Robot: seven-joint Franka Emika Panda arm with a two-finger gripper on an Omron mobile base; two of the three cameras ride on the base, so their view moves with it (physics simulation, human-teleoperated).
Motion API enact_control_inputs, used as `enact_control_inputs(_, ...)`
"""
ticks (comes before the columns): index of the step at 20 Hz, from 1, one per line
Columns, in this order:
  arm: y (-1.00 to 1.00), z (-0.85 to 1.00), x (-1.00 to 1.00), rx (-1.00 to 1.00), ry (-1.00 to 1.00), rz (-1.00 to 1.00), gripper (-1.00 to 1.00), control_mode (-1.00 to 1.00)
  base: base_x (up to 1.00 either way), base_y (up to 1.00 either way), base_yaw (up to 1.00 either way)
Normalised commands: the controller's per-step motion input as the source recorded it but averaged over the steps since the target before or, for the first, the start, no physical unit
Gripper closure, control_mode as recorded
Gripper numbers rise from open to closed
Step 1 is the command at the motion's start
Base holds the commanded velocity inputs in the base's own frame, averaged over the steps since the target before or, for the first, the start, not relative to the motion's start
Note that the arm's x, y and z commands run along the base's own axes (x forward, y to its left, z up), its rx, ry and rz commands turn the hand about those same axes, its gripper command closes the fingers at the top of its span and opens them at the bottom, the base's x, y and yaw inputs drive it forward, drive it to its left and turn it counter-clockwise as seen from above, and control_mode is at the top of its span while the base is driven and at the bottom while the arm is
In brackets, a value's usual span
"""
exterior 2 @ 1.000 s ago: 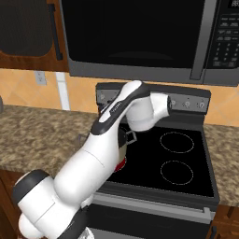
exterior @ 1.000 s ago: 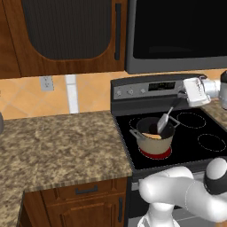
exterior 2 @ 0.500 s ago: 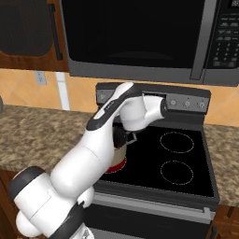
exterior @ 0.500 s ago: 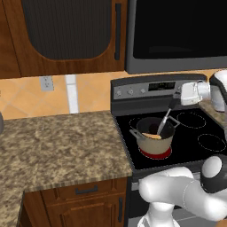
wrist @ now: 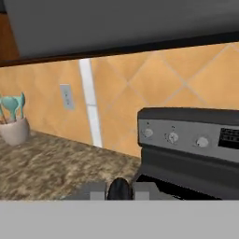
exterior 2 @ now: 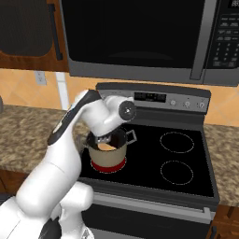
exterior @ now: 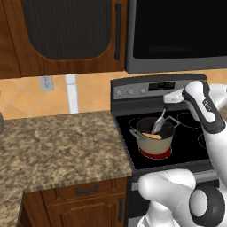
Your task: Put the squash and avocado in the pot. Retrieve the spatula and lightly stir the vegetables in the pot.
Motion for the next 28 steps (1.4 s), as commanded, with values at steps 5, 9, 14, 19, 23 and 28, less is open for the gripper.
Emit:
enact_control_inputs(5, 0.07, -0.08, 0.0, -0.03, 0.03, -0.51, 1.0, -1.0, 0.0, 0.0, 0.0)
enact_control_inputs(9, 0.02, 0.0, -0.12, -0.01, 0.02, -0.51, 1.0, -1.0, 0.0, 0.0, 0.0)
enact_control_inputs(14, 0.01, -0.06, 0.01, -0.01, 0.13, -0.5, 1.0, -1.0, 0.0, 0.0, 0.0)
enact_control_inputs(19, 0.0, -0.23, 0.09, 0.0, 0.13, -0.45, 1.0, -1.0, 0.0, 0.0, 0.0)
enact_control_inputs(23, 0.07, -0.24, 0.13, 0.0, 0.01, -0.3, 1.0, -1.0, 0.0, 0.0, 0.0)
enact_control_inputs(28, 0.03, -0.31, 0.09, 0.07, -0.02, -0.18, 1.0, -1.0, 0.0, 0.0, 0.0)
